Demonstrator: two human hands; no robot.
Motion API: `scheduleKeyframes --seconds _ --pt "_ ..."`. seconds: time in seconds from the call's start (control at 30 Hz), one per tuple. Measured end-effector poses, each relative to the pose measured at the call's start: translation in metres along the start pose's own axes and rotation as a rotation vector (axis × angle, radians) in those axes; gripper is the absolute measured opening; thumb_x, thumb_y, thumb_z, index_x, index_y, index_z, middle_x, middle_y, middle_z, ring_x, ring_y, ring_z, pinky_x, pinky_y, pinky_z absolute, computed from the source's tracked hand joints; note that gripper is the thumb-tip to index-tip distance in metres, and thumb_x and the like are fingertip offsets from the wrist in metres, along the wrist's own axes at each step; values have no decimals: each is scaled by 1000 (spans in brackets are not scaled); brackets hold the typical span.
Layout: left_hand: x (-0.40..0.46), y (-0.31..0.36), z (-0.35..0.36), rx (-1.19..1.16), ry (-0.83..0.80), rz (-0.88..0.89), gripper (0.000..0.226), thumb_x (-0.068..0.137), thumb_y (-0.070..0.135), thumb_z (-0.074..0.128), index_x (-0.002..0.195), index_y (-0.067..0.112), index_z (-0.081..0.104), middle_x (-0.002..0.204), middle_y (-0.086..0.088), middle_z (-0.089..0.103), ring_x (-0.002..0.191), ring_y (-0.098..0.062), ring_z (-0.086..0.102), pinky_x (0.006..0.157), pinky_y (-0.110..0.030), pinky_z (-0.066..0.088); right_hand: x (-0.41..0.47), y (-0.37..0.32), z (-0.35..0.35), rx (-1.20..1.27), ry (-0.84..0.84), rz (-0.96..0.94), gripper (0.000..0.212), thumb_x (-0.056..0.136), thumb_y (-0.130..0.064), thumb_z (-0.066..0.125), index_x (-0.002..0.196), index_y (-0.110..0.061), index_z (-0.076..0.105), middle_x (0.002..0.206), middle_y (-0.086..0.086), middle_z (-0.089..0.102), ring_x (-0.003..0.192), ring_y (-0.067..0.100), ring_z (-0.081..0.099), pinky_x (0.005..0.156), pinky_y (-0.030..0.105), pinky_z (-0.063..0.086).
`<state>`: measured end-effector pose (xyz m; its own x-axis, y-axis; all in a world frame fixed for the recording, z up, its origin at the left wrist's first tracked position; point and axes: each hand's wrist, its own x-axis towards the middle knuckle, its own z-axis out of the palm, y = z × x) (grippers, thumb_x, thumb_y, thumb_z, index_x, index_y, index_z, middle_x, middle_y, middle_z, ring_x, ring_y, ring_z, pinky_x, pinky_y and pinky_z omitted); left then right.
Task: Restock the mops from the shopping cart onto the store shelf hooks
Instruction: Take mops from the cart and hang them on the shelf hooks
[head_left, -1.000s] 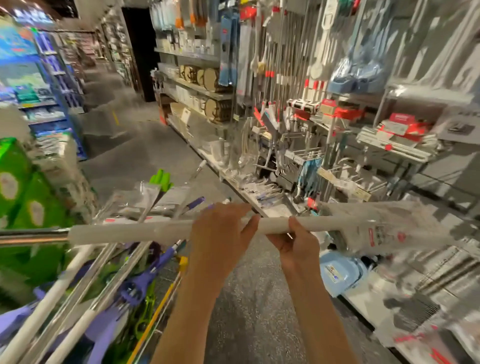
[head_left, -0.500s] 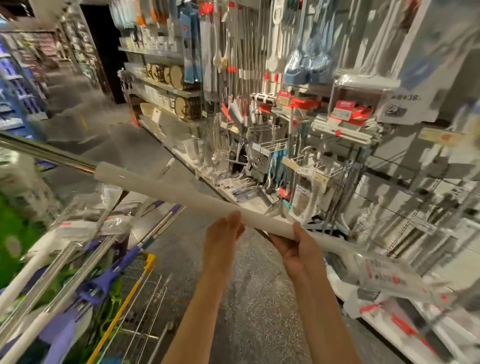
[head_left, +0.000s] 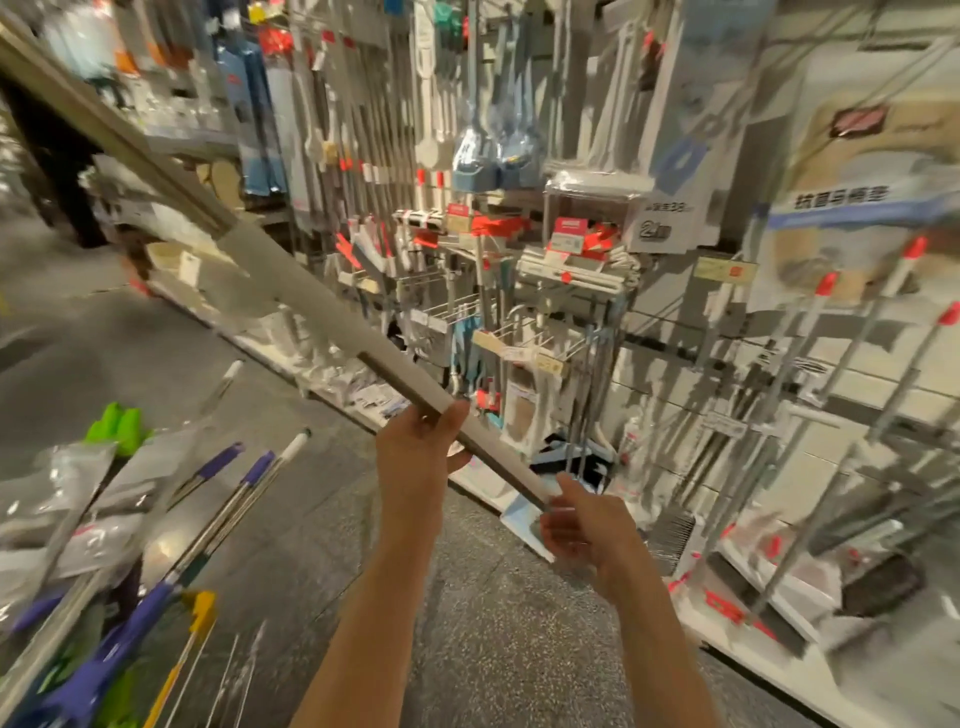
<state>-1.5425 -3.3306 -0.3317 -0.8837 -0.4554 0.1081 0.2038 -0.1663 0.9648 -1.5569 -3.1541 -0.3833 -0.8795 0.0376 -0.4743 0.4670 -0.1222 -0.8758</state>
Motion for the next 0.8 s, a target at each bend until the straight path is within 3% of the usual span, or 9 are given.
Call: scheduleKeyframes --seconds 0.1,0.17,0.23,0.3,0.37,0.47,0.57,0.7,0.8 --pt "20 -2 18 4 -73 -37 10 86 16 78 94 10 75 89 -15 76 87 -25 75 73 -43 63 10 -9 0 -263 77 -325 19 98 -27 63 87 -17 75 92 16 73 83 29 67 79 40 59" --pt "30 -3 29 27 -137 -47 7 85 14 79 91 15 76 88 -15 76 87 -27 75 74 -44 63 11 -14 7 -391 31 -448 16 100 -30 60 107 -30 74 107 -3 72 98 16 65 91 33 51" --pt "43 -3 39 43 -195 -53 6 84 13 80 85 17 76 83 -15 76 83 -29 75 72 -45 63 13 -19 16 -446 -8 -510 16 101 -39 56 109 -49 65 100 -16 71 93 8 65 83 25 47" --pt "59 -1 48 67 -240 -53 7 83 12 80 80 15 75 77 -13 75 76 -28 75 69 -46 63 21 -22 23 -492 21 -593 15 99 -48 52 103 -60 60 93 -4 72 86 18 66 75 31 48" --pt "73 2 54 84 -287 -54 6 83 13 80 80 15 76 74 -9 75 71 -22 75 67 -45 64 31 -22 28 -462 53 -656 16 98 -48 50 105 -57 62 96 8 70 89 30 64 72 36 48" --pt "93 4 61 70 -356 -64 7 82 16 82 79 19 77 75 -8 76 72 -22 76 69 -46 64 43 -24 38 -391 112 -722 24 101 -39 51 99 -59 65 91 4 67 84 30 62 67 33 43" --pt "110 4 67 73 -392 -59 12 80 19 84 77 25 75 74 -5 76 71 -22 76 69 -46 63 56 -25 50 -232 198 -730 30 102 -28 55 98 -54 71 79 -3 70 68 16 60 66 30 43" --pt "134 3 77 82 -497 -23 9 82 22 83 80 19 75 76 -12 76 74 -27 76 68 -52 63 69 -31 62 -77 294 -724 37 101 -17 57 101 -52 72 77 -12 71 70 5 61 64 21 47" --pt "152 -3 82 125 -580 100 31 78 45 80 80 14 75 78 -19 73 76 -40 71 71 -58 59 76 -36 61 -66 331 -715 25 103 -18 54 111 -35 71 81 -16 71 74 -2 63 67 14 46"
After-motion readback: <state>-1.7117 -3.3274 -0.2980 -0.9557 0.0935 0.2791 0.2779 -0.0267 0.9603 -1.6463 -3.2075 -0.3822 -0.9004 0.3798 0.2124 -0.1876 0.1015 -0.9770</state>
